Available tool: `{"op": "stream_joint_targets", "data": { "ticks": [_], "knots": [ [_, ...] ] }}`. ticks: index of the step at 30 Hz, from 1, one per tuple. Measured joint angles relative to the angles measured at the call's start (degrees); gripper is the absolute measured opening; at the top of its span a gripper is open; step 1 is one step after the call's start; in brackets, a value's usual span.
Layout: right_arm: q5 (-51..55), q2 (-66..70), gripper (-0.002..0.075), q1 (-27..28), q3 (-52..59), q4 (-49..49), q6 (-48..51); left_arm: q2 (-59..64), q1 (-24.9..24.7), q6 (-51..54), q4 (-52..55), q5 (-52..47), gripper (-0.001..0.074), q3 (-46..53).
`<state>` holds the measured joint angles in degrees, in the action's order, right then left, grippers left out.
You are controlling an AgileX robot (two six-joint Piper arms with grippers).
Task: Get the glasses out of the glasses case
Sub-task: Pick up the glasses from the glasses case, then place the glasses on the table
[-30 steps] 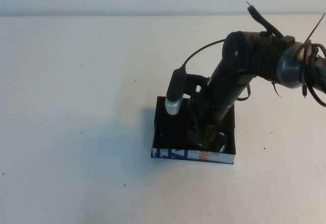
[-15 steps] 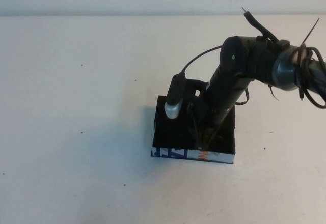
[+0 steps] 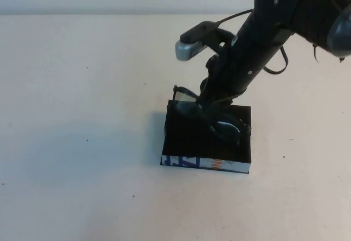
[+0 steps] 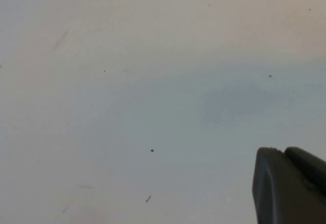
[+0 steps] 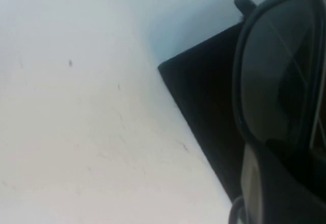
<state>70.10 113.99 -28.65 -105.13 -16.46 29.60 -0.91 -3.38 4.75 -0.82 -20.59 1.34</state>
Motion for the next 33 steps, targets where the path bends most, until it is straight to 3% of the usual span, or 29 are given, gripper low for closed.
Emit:
{"op": "stream_joint_targets", "data": {
  "ticks": [7, 13, 19, 23, 29, 33],
  "knots": [
    [0.2, -6.0, 0.0044, 6.7, 2.4, -0.2, -15.4, 0.0, 0.0, 0.0, 0.0, 0.0, -0.0005, 0.0],
    [-1.3, -17.2, 0.0044, 13.1, 18.3, -0.2, -20.2, 0.0, 0.0, 0.0, 0.0, 0.0, -0.0005, 0.0],
    [-18.2, -25.9, 0.0043, 17.1, 43.4, -0.2, -23.8, 0.0, 0.0, 0.0, 0.0, 0.0, -0.0005, 0.0],
    [-28.1, -26.1, 0.0043, 17.3, 54.4, -0.4, -24.2, 0.0, 0.0, 0.0, 0.0, 0.0, -0.0005, 0.0],
    [-37.4, -23.8, 0.0046, 17.3, 58.1, -0.9, -24.2, 0.0, 0.0, 0.0, 0.0, 0.0, -0.0005, 0.0],
    [-41.5, -22.4, 0.0094, 17.3, 58.2, -1.2, -24.2, 0.0, 0.0, 0.0, 0.0, 0.0, -0.0005, 0.0]
  ]
}}
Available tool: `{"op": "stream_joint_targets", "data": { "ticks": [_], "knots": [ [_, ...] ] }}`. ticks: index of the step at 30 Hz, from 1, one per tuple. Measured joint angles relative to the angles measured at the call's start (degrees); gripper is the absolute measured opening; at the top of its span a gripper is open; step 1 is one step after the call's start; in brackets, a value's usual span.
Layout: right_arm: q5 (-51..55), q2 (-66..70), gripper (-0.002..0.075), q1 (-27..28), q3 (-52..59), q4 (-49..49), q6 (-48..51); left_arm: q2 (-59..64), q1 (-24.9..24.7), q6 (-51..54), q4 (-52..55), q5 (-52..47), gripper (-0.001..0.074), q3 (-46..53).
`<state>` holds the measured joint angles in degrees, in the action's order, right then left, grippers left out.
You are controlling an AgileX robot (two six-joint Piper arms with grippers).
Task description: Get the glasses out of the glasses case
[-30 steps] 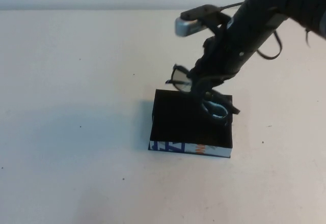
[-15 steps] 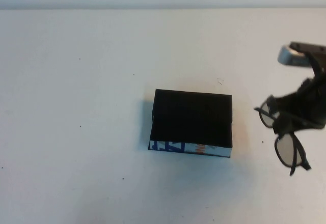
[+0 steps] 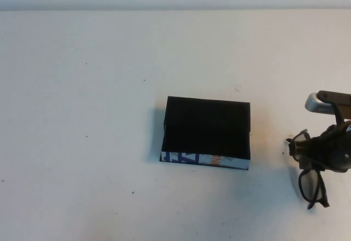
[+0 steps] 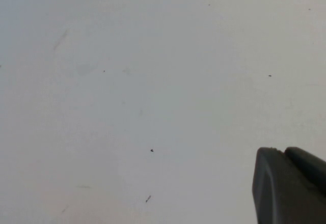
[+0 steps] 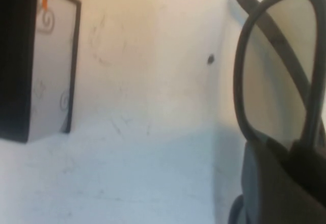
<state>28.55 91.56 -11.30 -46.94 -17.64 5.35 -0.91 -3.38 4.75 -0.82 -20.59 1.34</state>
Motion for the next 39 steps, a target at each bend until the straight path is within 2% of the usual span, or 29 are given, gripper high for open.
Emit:
{"op": "stream_joint_targets", "data": {
  "ticks": [6, 11, 14, 19, 21, 30, 39],
  "knots": [
    [-1.8, 0.1, 0.0235, 0.0, 0.0, 0.0, 0.0, 0.0, 0.0, 0.0, 0.0, 0.0, -0.0005, 0.0],
    [2.9, -0.5, 0.0258, 0.0, -1.2, 0.0, 0.0, 0.0, 0.0, 0.0, 0.0, 0.0, -0.0005, 0.0],
    [6.7, -3.9, 0.0223, 0.0, -1.2, 0.1, 0.2, 0.0, 0.0, 0.0, 0.0, 0.0, -0.0005, 0.0],
    [9.9, -18.5, 0.0046, 0.0, 1.7, 1.5, 1.9, 0.0, 0.0, 0.0, 0.0, 0.0, -0.0005, 0.0],
    [8.8, -26.9, 0.0009, 0.0, 3.6, 1.8, 2.0, 0.0, 0.0, 0.0, 0.0, 0.0, -0.0005, 0.0],
    [-3.7, -60.5, -0.0016, 0.0, 15.6, 1.1, 2.3, 0.0, 0.0, 0.0, 0.0, 0.0, -0.0005, 0.0],
    [-9.8, -81.6, -0.0016, 0.0, 26.9, 1.1, 2.3, 0.0, 0.0, 0.0, 0.0, 0.0, -0.0005, 0.0]
  ]
}}
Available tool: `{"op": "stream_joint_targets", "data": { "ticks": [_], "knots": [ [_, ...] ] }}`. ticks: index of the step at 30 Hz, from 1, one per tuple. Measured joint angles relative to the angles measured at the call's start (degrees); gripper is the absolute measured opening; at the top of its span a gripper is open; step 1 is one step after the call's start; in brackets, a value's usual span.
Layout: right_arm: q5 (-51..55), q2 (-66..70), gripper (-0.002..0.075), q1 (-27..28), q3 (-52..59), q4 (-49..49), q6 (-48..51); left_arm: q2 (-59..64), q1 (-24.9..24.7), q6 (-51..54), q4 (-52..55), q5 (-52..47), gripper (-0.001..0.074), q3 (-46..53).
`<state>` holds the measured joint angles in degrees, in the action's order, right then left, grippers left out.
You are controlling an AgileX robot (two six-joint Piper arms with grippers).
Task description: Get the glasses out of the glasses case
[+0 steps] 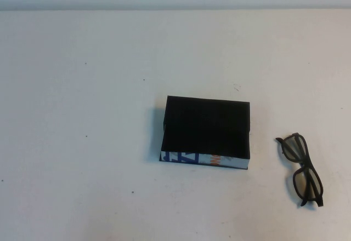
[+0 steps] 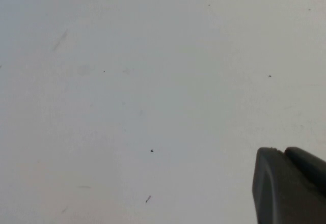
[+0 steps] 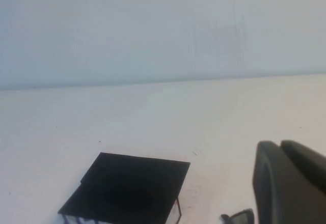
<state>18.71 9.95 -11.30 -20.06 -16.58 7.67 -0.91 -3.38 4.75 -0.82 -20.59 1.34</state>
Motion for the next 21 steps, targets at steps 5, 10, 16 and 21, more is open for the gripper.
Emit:
{"op": "stream_joint_targets", "data": {
  "ticks": [5, 10, 16, 21],
  "knots": [
    [1.2, -4.0, -0.0016, 0.0, 3.3, 0.0, 0.1, 0.0, 0.0, 0.0, 0.0, 0.0, -0.0005, 0.0],
    [1.7, -4.3, -0.0017, 0.0, 6.2, 0.0, 0.1, 0.0, 0.0, 0.0, 0.0, 0.0, -0.0005, 0.0],
    [1.7, -4.3, -0.0017, 0.0, 11.0, -0.2, 0.1, 0.0, 0.0, 0.0, 0.0, 0.0, -0.0005, 0.0],
    [1.5, -4.7, -0.0017, 0.7, 16.7, -0.5, 0.1, 0.0, 0.0, 0.0, 0.0, 0.0, -0.0005, 0.0]
  ]
}}
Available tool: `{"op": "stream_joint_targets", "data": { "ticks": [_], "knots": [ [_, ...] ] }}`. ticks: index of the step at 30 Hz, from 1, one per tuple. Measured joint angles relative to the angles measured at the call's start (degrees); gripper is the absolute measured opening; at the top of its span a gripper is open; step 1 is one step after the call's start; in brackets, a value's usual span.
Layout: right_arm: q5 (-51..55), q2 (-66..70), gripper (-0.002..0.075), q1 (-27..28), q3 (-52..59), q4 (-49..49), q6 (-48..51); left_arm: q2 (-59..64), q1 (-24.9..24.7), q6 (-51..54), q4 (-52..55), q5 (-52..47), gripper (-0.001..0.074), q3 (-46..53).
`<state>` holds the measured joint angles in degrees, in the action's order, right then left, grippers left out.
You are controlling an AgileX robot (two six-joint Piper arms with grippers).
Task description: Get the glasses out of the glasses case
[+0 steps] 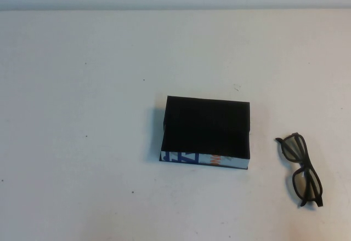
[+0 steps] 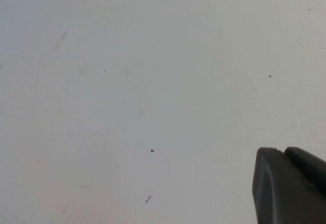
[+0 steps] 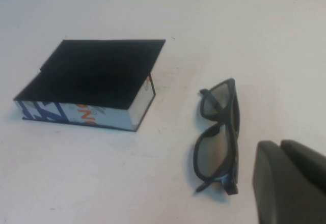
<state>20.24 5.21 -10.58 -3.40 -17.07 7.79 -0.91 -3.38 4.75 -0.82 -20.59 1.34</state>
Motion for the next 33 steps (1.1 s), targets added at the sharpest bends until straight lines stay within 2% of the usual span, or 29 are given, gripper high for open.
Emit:
{"op": "stream_joint_targets", "data": {
  "ticks": [14, 22, 33],
  "knots": [
    [-2.1, -5.7, -0.0017, 7.8, 5.0, 2.8, 0.0, 0.0, 0.0, 0.0, 0.0, 0.0, -0.0005, 0.0],
    [-2.4, -5.7, -0.0017, 7.8, 5.0, 14.1, -1.2, 0.0, 0.0, 0.0, 0.0, 0.0, -0.0005, 0.0],
    [-2.5, -5.7, -0.0017, 7.8, 5.0, 15.7, -10.7, 0.0, 0.0, 0.0, 0.0, 0.0, -0.0005, 0.0]
  ]
}}
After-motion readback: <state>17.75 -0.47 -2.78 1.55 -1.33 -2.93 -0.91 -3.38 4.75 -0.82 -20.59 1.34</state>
